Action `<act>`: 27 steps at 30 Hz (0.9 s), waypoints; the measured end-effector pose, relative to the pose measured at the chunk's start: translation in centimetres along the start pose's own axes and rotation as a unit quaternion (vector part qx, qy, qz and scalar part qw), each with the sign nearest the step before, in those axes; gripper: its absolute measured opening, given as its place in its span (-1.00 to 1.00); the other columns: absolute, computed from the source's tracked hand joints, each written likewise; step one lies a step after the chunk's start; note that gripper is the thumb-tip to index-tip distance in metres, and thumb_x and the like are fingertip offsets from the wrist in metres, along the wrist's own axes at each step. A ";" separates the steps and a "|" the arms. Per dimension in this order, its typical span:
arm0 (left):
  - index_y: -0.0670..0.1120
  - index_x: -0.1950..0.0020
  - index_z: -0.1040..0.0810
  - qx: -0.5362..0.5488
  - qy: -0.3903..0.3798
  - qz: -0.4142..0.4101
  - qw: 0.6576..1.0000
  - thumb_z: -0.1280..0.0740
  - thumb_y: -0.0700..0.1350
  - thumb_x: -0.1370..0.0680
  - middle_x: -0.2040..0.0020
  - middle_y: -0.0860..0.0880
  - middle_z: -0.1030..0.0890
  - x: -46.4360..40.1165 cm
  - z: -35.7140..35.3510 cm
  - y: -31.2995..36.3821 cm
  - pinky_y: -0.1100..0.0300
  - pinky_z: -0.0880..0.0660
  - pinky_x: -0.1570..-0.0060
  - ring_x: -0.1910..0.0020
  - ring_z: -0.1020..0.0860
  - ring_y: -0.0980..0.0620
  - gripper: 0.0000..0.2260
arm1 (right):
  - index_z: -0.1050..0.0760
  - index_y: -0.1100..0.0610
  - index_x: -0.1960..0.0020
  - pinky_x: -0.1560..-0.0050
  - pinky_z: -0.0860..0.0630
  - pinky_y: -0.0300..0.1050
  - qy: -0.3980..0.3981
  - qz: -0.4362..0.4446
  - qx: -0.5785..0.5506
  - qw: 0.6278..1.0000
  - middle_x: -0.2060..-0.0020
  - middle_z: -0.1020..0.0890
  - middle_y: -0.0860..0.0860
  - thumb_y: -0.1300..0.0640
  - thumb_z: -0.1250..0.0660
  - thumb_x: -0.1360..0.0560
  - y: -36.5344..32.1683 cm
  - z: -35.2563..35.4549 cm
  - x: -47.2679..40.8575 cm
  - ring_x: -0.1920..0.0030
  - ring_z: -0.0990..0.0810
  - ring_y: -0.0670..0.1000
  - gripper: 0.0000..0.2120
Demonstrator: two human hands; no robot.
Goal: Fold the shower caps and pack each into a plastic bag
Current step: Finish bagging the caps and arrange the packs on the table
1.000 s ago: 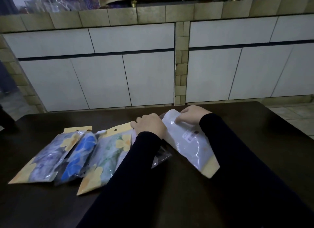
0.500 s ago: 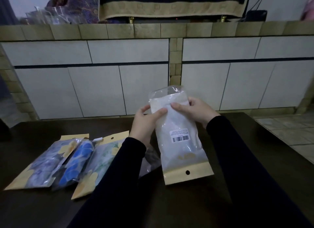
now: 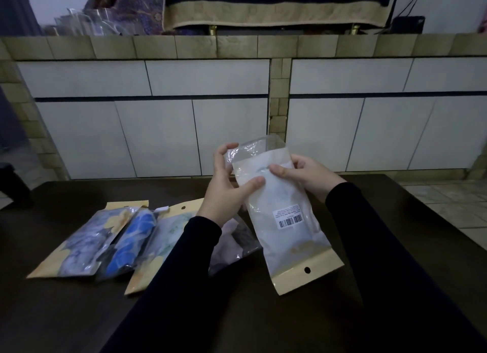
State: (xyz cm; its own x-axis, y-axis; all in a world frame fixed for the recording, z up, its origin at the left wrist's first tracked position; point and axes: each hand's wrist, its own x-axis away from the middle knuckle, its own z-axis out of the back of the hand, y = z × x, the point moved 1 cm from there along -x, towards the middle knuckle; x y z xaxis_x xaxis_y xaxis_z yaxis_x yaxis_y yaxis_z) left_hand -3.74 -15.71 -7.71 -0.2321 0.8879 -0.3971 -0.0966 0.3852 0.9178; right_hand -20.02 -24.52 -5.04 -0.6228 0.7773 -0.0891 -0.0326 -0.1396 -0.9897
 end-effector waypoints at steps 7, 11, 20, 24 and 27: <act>-0.07 -0.14 -0.55 -0.032 -0.009 0.042 0.999 -0.56 -0.16 -0.36 0.06 -0.10 -0.69 0.3 0.3 0.1 -0.01 -0.58 0.37 0.13 -0.68 -0.12 -0.61 | -0.49 0.28 -0.19 0.16 -0.64 -0.15 -0.024 -0.003 -0.027 0.999 0.08 -0.69 0.14 0.14 -0.40 -0.42 0.2 -0.7 0.0 0.17 -0.69 0.03 -0.61; -0.10 0.05 -0.63 -0.040 -0.024 0.050 0.998 -0.55 -0.15 -0.38 0.22 -0.13 -0.67 0.3 0.4 0.0 -0.22 -0.52 0.30 0.28 -0.61 -0.17 -0.80 | -0.52 0.27 -0.15 0.11 -0.63 -0.10 -0.039 0.014 -0.045 0.998 0.05 -0.68 0.17 0.15 -0.43 -0.33 0.1 -0.9 -0.1 0.17 -0.67 0.05 -0.58; -0.06 -0.02 -0.57 0.044 0.022 0.065 0.997 -0.54 -0.15 -0.38 0.18 -0.13 -0.67 0.4 0.4 0.1 0.08 -0.53 0.43 0.23 -0.62 -0.16 -0.73 | -0.54 0.21 -0.09 0.18 -0.62 -0.15 -0.023 0.050 -0.056 0.997 0.12 -0.70 0.09 0.24 -0.39 -0.43 0.3 -0.8 -0.2 0.16 -0.68 0.03 -0.76; 0.07 -0.19 -0.38 0.096 0.080 0.059 0.990 -0.50 -0.31 -0.38 0.18 -0.14 -0.67 0.4 -0.1 0.5 0.14 -0.54 0.41 0.28 -0.64 -0.06 -0.48 | -0.51 0.19 0.08 0.23 -0.59 -0.22 -0.005 0.082 -0.050 0.995 0.25 -0.64 0.05 0.32 -0.34 -0.47 0.6 -0.9 -0.4 0.27 -0.62 -0.02 -0.93; -0.08 0.12 -0.52 0.106 0.071 0.063 0.990 -0.42 -0.38 -0.43 0.33 -0.02 -0.62 0.5 -0.4 0.8 0.26 -0.47 0.52 0.40 -0.58 0.04 -0.78 | -0.50 0.20 0.10 0.23 -0.59 -0.23 -0.023 0.101 -0.089 0.991 0.29 -0.67 0.00 0.22 -0.46 -0.32 1.1 -0.8 -0.6 0.28 -0.64 -0.06 -0.79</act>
State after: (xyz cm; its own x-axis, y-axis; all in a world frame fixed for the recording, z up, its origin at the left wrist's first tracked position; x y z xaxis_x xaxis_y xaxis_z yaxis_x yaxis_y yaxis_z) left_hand -4.30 -15.07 -7.15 -0.3646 0.8940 -0.2606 0.1437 0.3305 0.9328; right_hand -19.01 -24.64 -6.18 -0.6378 0.7148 -0.2868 0.2319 -0.1769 -0.9565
